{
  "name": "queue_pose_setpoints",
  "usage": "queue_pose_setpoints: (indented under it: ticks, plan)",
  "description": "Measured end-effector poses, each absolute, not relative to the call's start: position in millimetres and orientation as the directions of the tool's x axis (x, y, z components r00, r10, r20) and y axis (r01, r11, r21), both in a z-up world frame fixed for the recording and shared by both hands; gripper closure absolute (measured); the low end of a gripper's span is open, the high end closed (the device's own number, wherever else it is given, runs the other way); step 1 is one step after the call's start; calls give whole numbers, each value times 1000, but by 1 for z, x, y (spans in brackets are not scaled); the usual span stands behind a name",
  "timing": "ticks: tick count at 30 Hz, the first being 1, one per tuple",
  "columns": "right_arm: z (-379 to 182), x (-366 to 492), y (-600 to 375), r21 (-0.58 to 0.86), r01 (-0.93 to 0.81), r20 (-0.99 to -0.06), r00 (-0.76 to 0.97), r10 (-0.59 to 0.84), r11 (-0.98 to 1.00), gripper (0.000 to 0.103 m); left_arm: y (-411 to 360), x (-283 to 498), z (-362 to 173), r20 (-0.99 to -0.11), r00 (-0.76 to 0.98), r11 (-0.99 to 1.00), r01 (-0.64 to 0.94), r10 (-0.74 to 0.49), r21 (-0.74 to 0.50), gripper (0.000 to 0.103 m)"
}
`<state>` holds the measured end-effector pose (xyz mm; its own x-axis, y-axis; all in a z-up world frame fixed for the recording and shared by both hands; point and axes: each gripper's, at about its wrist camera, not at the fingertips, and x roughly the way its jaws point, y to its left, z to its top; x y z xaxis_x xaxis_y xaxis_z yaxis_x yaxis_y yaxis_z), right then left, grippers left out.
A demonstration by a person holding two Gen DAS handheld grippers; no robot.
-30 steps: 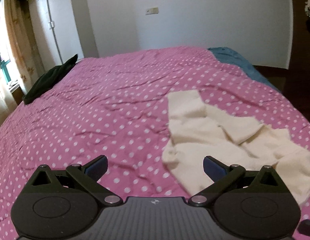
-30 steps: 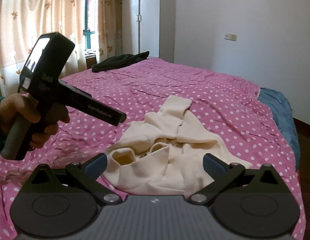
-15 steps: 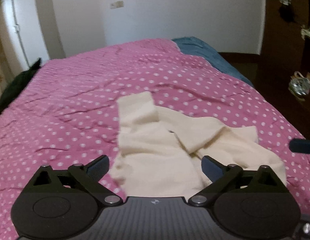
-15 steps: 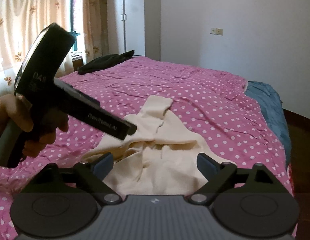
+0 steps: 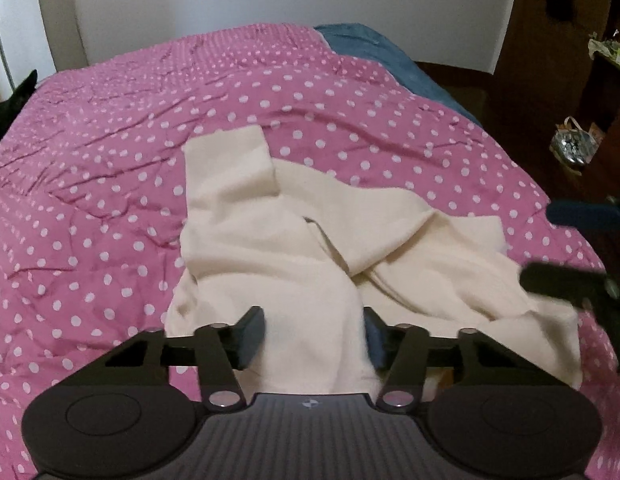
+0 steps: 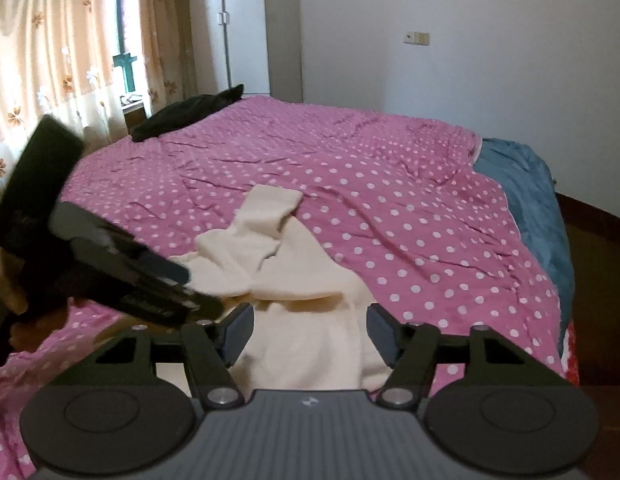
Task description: Fold clothes
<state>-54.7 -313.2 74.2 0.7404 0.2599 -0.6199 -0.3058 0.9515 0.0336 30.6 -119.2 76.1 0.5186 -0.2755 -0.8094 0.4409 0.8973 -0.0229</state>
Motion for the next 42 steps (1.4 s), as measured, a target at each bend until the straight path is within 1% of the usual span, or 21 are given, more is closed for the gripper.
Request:
queue_pose_setpoints:
  ticks: [1,3,5,7,9,11,13,15,18,19,20,21,22,23,24,25,28,34,41,42]
  plan:
    - [72,-50,-314,28,-304,-627,737,253,952,40,-118,30,76,-809,515,894,447,-283,-28,57]
    - [65,-38,-314,16,-302,-642,727,241,953,40,-116,29,77,-808,511,889,457,-294,-35,71]
    - [59,-27,-313,7,-300,-658,717,230,954,43,-113,29,79,-807,509,888,459,-301,-42,80]
    - [51,-15,-313,10,-302,-676,700,228,953,47,-109,28,81,-801,510,886,462,-313,-52,82]
    - [43,-5,-311,10,-307,-690,686,229,951,48,-104,28,83,-798,512,888,457,-319,-61,85]
    - [36,4,-309,12,-314,-701,675,232,949,50,-100,29,83,-798,506,889,452,-327,-78,86]
    - [30,11,-306,13,-321,-710,664,234,947,58,-98,30,83,-799,508,891,448,-323,-75,86]
    - [26,16,-302,10,-330,-718,654,236,944,58,-97,30,82,-798,508,892,447,-322,-76,86]
    - [22,20,-297,-11,-342,-726,649,228,940,67,-96,30,82,-796,511,891,448,-324,-76,86]
    - [21,21,-295,-16,-347,-728,647,227,938,73,-96,30,82,-797,511,892,447,-322,-73,86]
    - [21,21,-295,-20,-347,-729,647,224,937,76,-96,30,83,-797,511,892,447,-323,-75,86]
    - [21,22,-294,-25,-344,-730,647,218,939,83,-95,30,84,-795,513,892,446,-323,-75,86]
    - [21,22,-295,-30,-339,-730,650,211,940,88,-95,30,84,-795,515,894,442,-321,-74,86]
    - [21,22,-295,-34,-331,-729,654,204,943,89,-94,30,84,-794,517,895,439,-319,-74,86]
    - [23,21,-297,-37,-324,-724,661,198,945,95,-94,29,85,-793,518,896,438,-320,-75,86]
    - [26,19,-299,-40,-317,-717,670,194,948,97,-93,29,85,-792,520,896,437,-319,-75,86]
    - [36,13,-306,-48,-296,-693,697,181,954,100,-91,26,86,-791,525,899,434,-313,-68,84]
    - [53,1,-318,-62,-254,-648,746,154,965,102,-86,22,88,-786,537,904,424,-306,-61,83]
    - [65,-7,-327,-85,-240,-637,759,132,967,102,-84,17,91,-776,555,903,427,-301,-46,83]
    - [65,-7,-327,-84,-246,-640,756,136,966,100,-83,17,92,-774,557,904,426,-301,-45,83]
